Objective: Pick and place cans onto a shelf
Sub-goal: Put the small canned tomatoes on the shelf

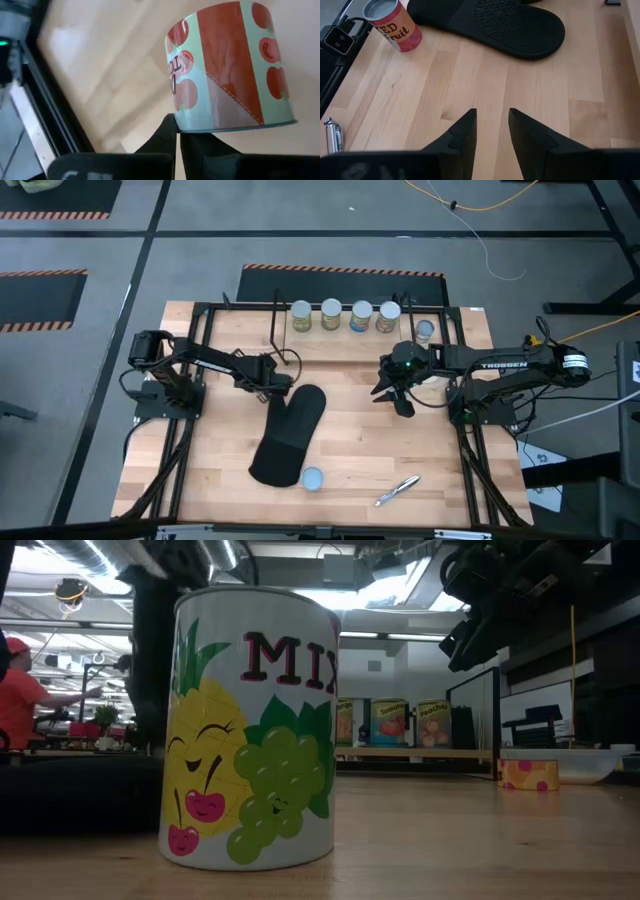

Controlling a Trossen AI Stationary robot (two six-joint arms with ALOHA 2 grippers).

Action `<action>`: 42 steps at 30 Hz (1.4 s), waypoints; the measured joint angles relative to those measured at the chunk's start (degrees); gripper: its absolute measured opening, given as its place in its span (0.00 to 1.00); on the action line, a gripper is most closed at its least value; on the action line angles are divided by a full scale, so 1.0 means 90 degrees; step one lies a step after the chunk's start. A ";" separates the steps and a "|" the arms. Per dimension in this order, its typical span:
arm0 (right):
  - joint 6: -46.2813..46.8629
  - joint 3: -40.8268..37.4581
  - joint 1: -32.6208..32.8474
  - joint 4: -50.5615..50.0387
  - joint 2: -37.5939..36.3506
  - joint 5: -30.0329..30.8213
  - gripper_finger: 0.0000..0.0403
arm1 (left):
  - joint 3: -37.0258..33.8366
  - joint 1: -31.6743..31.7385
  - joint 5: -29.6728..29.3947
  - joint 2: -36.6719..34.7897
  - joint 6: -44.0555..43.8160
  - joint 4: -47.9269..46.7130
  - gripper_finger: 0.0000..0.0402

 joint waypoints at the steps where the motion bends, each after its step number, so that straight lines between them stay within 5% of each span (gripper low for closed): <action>1: 0.0000 0.0000 0.0002 0.0000 0.0000 0.0000 0.29 | 0.0139 -0.0064 0.0162 0.0000 0.0096 -0.0110 0.00; 10: 0.0000 0.0000 0.0000 0.0000 0.0000 0.0000 0.29 | 0.1475 -0.0262 0.1678 0.0000 0.1025 -0.0666 0.00; 17: 0.0000 0.0000 0.0001 0.0000 0.0000 0.0000 0.29 | 0.2277 0.0017 0.3710 0.0000 0.1511 -0.0546 0.01; 29: 0.0000 0.0000 0.0001 0.0016 0.0000 0.0000 0.29 | 0.2147 0.0317 0.6859 0.0000 0.0128 -0.0413 0.00; 42: 0.0000 0.0000 0.0000 0.0053 0.0000 0.0000 0.29 | 0.1597 0.0173 0.7622 0.0000 -0.1297 -0.0291 0.01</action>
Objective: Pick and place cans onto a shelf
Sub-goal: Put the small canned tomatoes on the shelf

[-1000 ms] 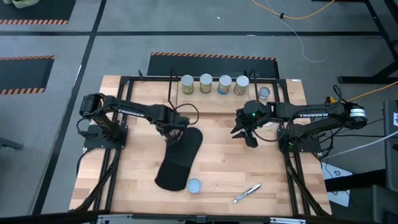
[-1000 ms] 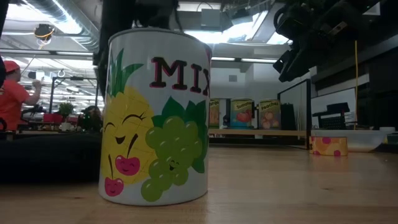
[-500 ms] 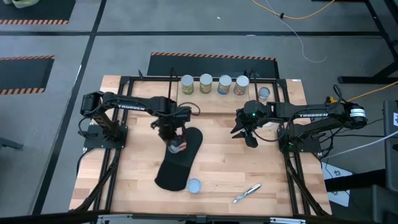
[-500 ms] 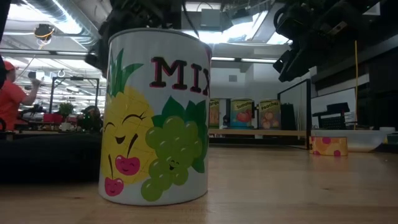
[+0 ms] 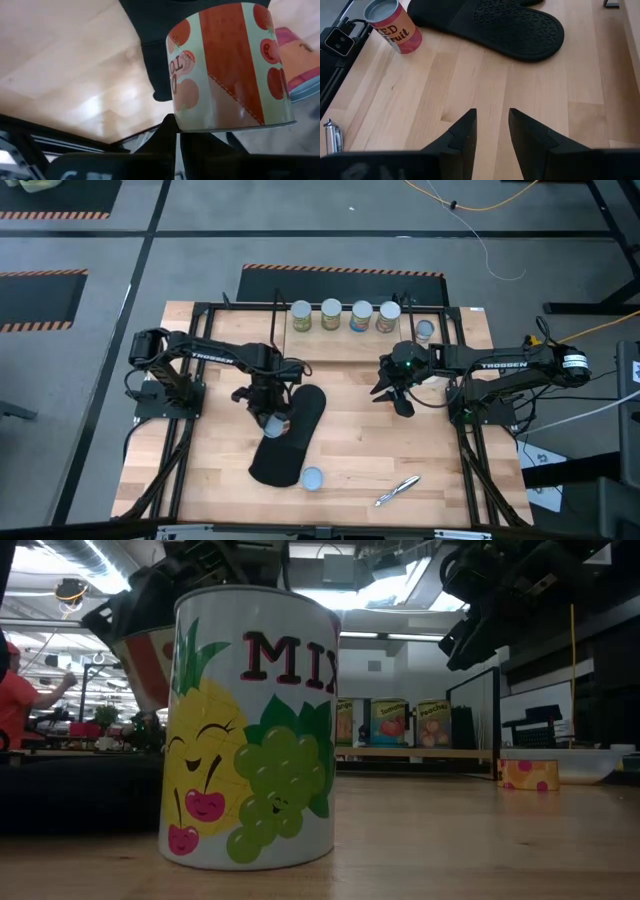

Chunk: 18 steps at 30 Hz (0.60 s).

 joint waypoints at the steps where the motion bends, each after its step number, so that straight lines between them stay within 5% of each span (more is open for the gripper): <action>1: 0.0000 0.0000 0.0000 0.0000 0.0000 0.0000 0.29 | -0.0028 0.0022 0.0033 0.0000 -0.0096 0.0048 0.01; 18: -0.0172 0.0000 0.0000 -0.0002 0.0000 0.0000 0.29 | -0.0506 0.0496 0.0296 -0.0001 -0.1066 0.1080 0.02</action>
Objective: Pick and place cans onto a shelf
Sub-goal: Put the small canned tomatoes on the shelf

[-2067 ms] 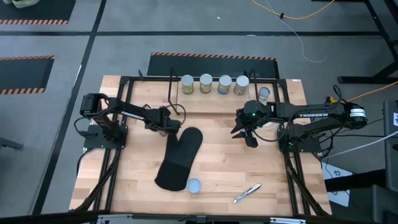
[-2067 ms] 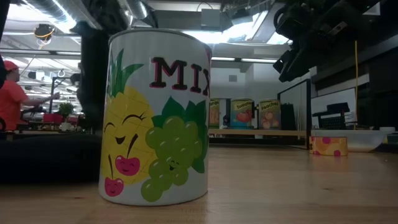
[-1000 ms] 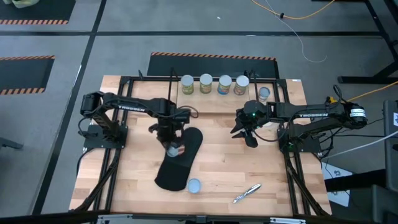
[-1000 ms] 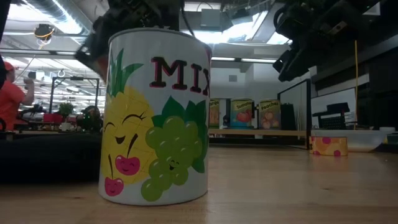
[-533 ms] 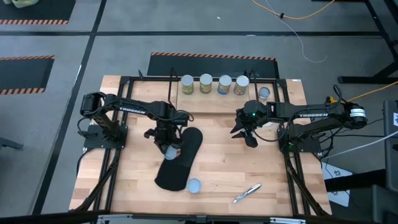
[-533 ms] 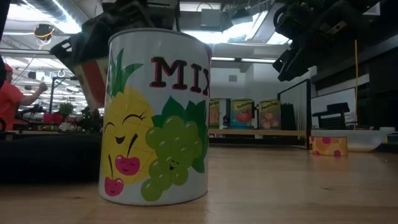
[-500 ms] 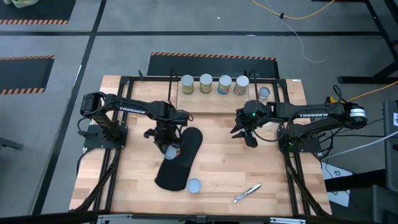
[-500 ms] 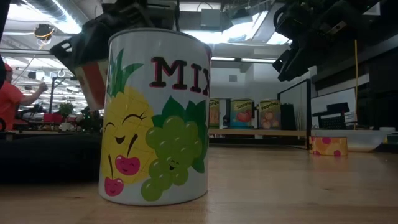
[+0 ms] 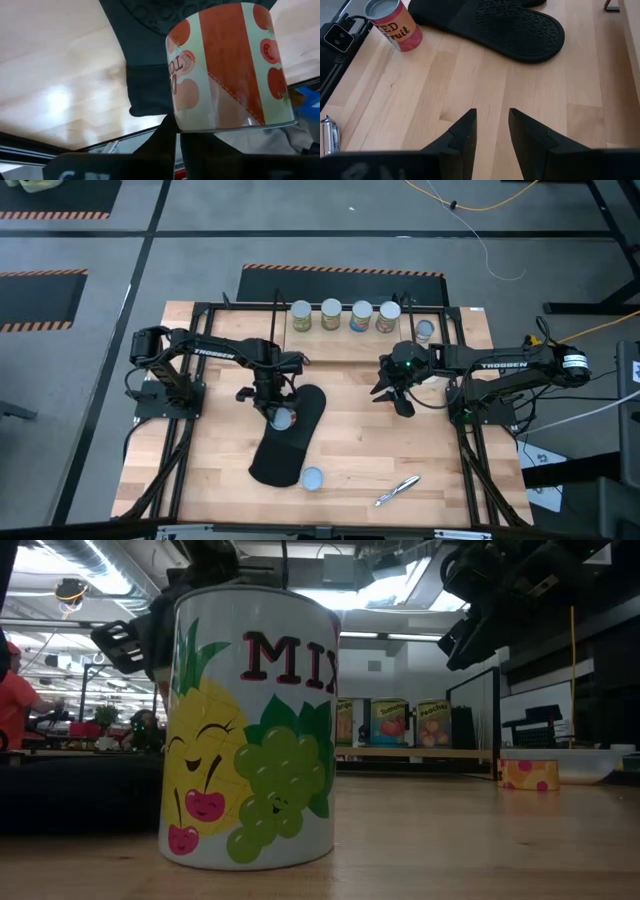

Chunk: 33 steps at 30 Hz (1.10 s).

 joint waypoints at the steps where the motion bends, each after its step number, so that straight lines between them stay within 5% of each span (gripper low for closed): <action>1: 0.0002 0.0000 0.0000 0.0000 0.0000 0.0000 0.29 | 0.0000 0.0027 -0.0039 0.0000 0.0000 -0.0002 0.02; 22: 0.0010 0.0000 0.0000 0.0044 0.0000 0.0000 0.29 | -0.0004 0.0213 -0.0182 0.0499 0.0593 0.0564 0.05; 33: 0.0024 0.0000 0.0000 0.0046 0.0000 -0.0002 0.29 | -0.0002 0.0237 -0.0151 0.0533 0.0712 0.0632 0.20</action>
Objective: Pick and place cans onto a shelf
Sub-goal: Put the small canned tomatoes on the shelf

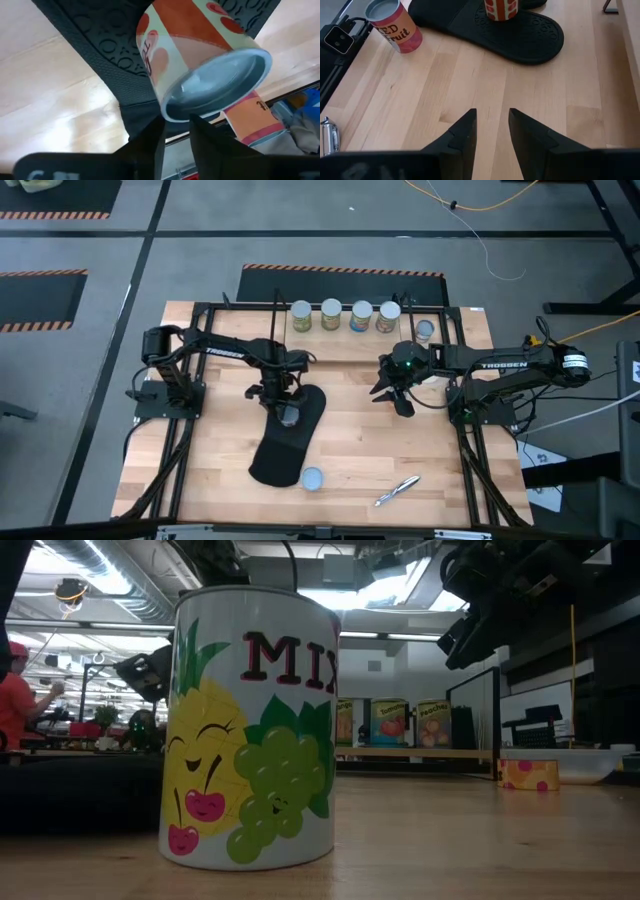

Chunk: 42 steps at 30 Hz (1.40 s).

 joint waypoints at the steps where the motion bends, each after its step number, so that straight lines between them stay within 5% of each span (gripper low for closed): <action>1: 0.0000 0.0000 0.0000 -0.0002 -0.0001 0.0002 0.29 | 0.0000 0.0008 0.0005 0.0000 0.0023 0.0002 0.21; 19: 0.0006 0.0000 0.0000 -0.0005 0.0000 0.0000 0.29 | 0.0000 0.0105 0.0213 -0.0844 0.1379 -0.0134 0.21; 27: 0.0020 0.0000 0.0000 -0.0002 0.0000 0.0000 0.29 | 0.0000 -0.0606 -0.1266 -0.1217 0.3238 -0.0095 0.21; 31: 0.0024 0.0000 0.0000 -0.0003 0.0000 0.0000 0.29 | 0.0000 -0.1097 -0.2326 -0.1217 0.3515 -0.0094 0.21; 42: 0.0027 0.0000 0.0000 -0.0005 0.0000 0.0000 0.29 | 0.0000 -0.1798 -0.3793 -0.1206 0.4124 -0.0089 0.22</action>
